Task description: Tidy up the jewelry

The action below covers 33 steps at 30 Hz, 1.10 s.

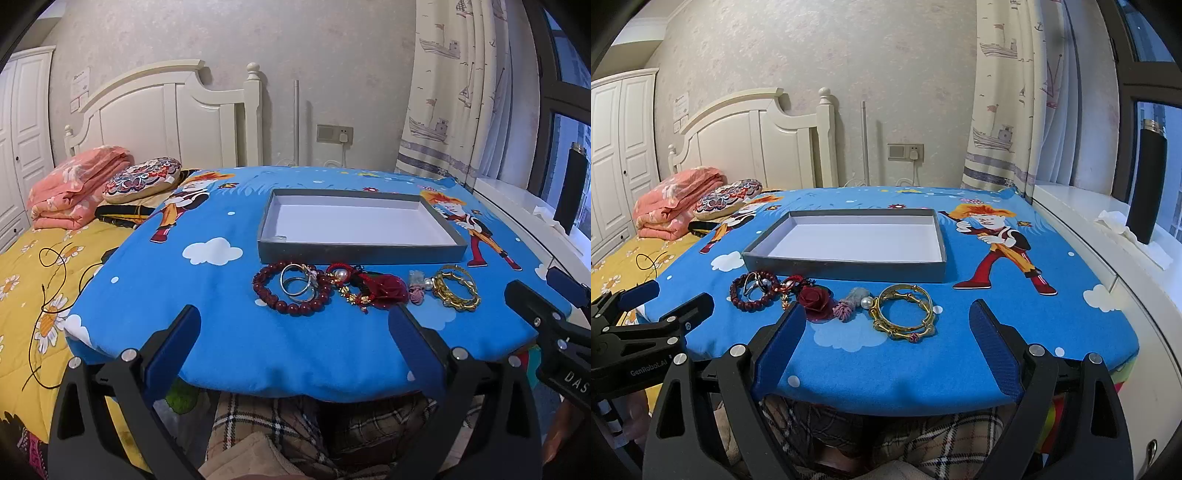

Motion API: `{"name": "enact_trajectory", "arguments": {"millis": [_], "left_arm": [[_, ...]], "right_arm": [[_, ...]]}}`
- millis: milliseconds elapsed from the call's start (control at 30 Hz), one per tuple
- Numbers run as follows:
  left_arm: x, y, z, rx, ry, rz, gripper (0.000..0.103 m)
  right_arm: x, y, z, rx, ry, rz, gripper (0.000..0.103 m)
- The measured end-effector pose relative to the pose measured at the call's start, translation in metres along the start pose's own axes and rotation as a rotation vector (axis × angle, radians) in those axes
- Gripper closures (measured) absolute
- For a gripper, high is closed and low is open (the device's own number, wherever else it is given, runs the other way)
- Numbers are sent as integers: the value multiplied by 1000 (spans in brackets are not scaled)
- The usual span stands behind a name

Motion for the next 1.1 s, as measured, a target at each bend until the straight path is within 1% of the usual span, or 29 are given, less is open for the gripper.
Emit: {"name": "enact_trajectory", "arguments": {"millis": [900, 1000, 1100], "left_arm": [[2, 1, -5, 17, 5, -9, 5], [2, 1, -5, 19, 1, -11, 5], [3, 0, -7, 28, -18, -13, 5]], "right_arm": [[0, 0, 1, -5, -3, -1, 19], [0, 0, 1, -5, -3, -2, 19], [0, 0, 1, -6, -3, -1, 19]]}}
Point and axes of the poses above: each gripper's, at about its wrist camera, not at the fingertips, and x roughly against the way its jaws point, z to its right, y to its underside, the point moved 2 cm from there along -x, roughly the way its jaws point, and after that the axes turned 6 degrees about -y, right-handed, at the moved point
